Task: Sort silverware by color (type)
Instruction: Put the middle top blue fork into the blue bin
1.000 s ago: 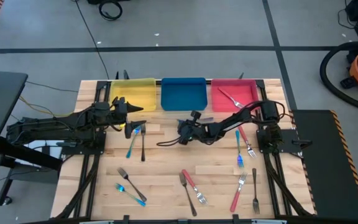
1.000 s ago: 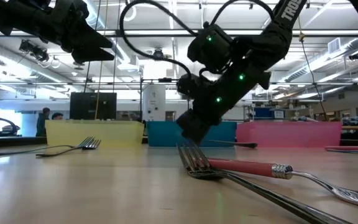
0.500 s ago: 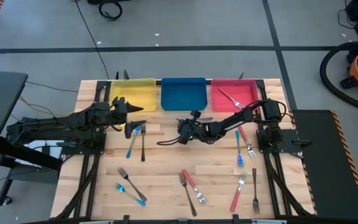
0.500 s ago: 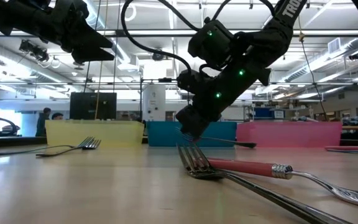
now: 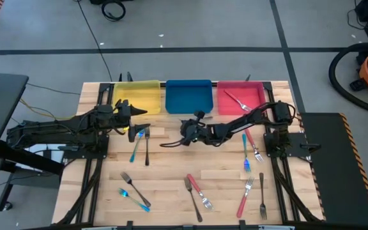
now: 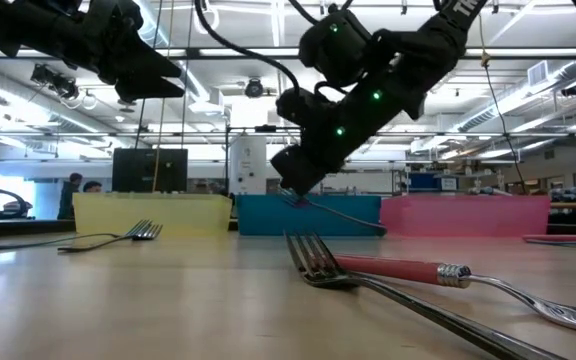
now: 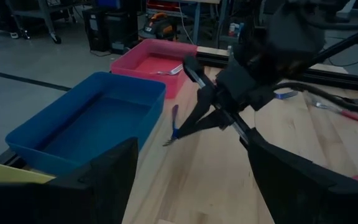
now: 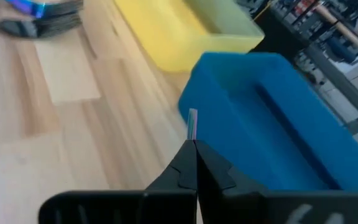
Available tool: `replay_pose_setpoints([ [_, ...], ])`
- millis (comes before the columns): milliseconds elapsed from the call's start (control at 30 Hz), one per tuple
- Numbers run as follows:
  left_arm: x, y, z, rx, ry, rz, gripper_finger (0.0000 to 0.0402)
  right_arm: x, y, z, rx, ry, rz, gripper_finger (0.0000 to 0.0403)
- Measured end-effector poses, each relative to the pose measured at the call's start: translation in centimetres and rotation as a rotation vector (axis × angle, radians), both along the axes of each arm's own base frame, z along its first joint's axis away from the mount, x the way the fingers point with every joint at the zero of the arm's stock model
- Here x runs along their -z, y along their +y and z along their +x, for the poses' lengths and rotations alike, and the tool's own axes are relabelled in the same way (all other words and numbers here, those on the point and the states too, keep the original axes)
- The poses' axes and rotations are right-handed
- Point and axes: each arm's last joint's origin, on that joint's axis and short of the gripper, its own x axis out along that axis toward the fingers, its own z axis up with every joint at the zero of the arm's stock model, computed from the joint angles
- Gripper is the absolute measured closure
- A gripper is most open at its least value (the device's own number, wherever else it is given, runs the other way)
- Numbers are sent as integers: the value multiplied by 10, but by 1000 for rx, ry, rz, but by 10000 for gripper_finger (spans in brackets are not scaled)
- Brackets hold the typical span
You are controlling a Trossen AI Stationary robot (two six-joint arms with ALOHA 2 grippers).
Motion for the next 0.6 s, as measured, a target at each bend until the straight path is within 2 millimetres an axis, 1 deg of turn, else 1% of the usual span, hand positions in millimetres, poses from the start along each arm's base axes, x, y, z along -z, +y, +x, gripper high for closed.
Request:
replay_pose_setpoints([
  [200,1,0,0,0,8,-2,95,-16,-4,-1,11,-32,-18,403],
  [367,1,0,0,0,7,-2,95,-33,-16,-4,48,-83,-22,403],
  [467,1,0,0,0,7,-2,95,-39,-23,-6,68,-96,-23,403],
  [600,1,0,0,0,7,-2,95,-45,-27,-8,79,-114,-24,403],
])
